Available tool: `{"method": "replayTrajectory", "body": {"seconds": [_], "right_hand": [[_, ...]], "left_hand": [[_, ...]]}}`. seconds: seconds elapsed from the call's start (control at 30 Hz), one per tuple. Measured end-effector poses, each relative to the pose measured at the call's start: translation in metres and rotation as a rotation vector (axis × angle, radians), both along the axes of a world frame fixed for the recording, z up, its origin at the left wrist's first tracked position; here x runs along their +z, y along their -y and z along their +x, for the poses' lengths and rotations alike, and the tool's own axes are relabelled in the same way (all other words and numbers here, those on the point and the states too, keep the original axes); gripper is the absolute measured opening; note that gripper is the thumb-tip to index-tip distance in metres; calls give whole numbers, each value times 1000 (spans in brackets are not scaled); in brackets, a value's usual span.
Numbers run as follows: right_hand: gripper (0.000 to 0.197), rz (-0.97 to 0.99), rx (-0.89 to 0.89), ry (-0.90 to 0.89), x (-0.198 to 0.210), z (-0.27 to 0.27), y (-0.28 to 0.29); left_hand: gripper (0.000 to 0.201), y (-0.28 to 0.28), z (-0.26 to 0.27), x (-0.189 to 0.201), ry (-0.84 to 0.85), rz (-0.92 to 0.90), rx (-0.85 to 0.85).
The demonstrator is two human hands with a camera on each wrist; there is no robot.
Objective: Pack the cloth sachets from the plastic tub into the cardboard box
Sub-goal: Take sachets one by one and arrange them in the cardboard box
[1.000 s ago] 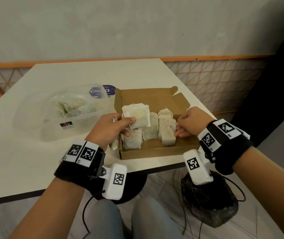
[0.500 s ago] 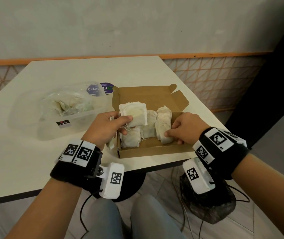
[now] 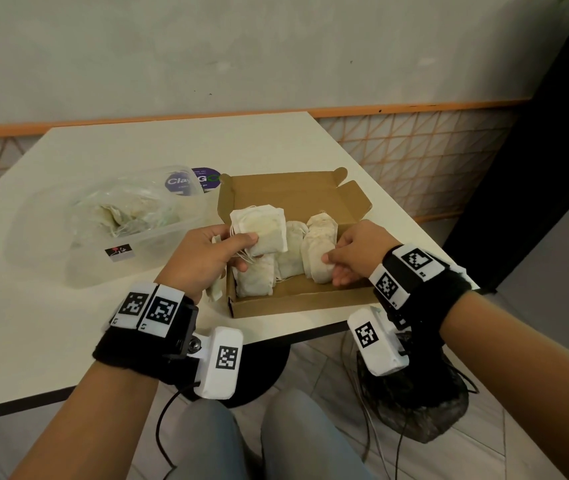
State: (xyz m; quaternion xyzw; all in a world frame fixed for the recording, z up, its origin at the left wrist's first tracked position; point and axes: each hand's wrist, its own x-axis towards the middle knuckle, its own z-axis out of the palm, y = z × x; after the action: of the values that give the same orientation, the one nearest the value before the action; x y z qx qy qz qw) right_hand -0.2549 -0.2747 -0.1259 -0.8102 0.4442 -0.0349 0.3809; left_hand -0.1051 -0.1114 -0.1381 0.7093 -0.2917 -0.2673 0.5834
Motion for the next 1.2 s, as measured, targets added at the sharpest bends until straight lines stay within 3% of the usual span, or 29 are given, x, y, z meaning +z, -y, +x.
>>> {"method": "replayTrajectory", "body": {"seconds": [0.13,0.27,0.37,0.5,0.73,0.83,0.97,1.03,1.1,1.2], "right_hand": [[19,42,-7,44,-2,-1,1],[15,-180,31,47,9,-6,-5],[10,-349,214,72,20,-15,-17],[20,-340,472,-115,15,-21,-23],[24,-322,418,-43,5,-18,-15],[14,-251,301,172,17,-11,-16],[35,25,260,439,41,5,-30],[41,39,339,382,47,15,-36],[32,-44,437,287,49,23,-35],[18,-111,429,256,49,28,-31]], "left_hand": [[10,0,-1,1,-9,-3,5],[12,-1,0,2,-6,13,5],[15,-2,0,1,-9,16,14],[12,-1,0,2,-18,16,13],[8,-2,-3,5,-8,19,-12],[7,-2,-3,8,-28,10,-31],[9,-1,-5,10,-30,0,-44],[17,-2,-7,11,-15,5,-66],[26,-3,-8,12,-12,8,-91],[19,-8,-7,12,-69,-16,-65]]}}
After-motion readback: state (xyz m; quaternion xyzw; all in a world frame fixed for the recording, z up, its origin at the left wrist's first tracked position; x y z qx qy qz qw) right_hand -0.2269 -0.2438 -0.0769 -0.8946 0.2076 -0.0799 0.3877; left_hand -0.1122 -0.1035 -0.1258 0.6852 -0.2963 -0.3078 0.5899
